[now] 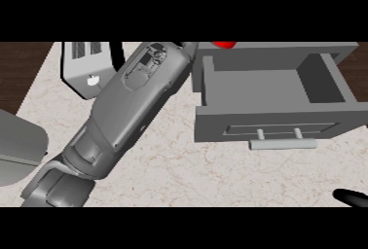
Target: Pick up the can, place it into the drawer and close the drawer
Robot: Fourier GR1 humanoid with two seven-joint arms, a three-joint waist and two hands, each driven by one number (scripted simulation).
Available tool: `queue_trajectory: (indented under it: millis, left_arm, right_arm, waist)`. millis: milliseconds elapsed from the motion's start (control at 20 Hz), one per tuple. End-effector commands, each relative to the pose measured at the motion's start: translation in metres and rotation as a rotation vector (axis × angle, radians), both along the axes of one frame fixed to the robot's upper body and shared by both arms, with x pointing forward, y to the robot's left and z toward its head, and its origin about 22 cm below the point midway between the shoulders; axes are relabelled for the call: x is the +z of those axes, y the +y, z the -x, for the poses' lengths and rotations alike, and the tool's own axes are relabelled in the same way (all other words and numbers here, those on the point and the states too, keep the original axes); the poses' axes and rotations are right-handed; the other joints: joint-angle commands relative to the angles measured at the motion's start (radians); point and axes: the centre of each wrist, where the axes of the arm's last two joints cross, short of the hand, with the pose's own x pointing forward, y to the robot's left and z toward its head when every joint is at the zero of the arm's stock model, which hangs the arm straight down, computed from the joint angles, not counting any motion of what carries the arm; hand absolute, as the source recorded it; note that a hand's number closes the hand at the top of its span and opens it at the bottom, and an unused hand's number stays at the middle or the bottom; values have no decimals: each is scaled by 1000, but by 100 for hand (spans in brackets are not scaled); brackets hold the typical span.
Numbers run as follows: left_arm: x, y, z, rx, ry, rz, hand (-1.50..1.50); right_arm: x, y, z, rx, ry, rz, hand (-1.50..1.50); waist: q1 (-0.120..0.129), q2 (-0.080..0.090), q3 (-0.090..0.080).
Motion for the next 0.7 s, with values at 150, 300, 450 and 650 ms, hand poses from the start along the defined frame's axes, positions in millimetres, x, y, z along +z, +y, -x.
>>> queue_trajectory:
  millis: [150, 300, 450, 650]
  left_arm:
    - [36, -28, -4, 20, 10, -49, 150]
    - [13, -21, -13, 17, -1, -88, 150]
    - [26, -29, -13, 45, 26, -91, 150]
    - [8, -28, -13, 97, -14, -99, 150]
  right_arm:
    - [-6, -5, 7, 26, -3, -13, -150]
    - [16, 1, 5, 23, -10, 18, -150]
    - [0, -2, -13, 60, -7, 36, -150]
    - [14, 15, -13, 64, -22, 1, -150]
  waist:
    - [-36, 5, 2]
    - [-38, 9, 1]
    - [-54, 16, 2]
    - [-69, 18, 2]
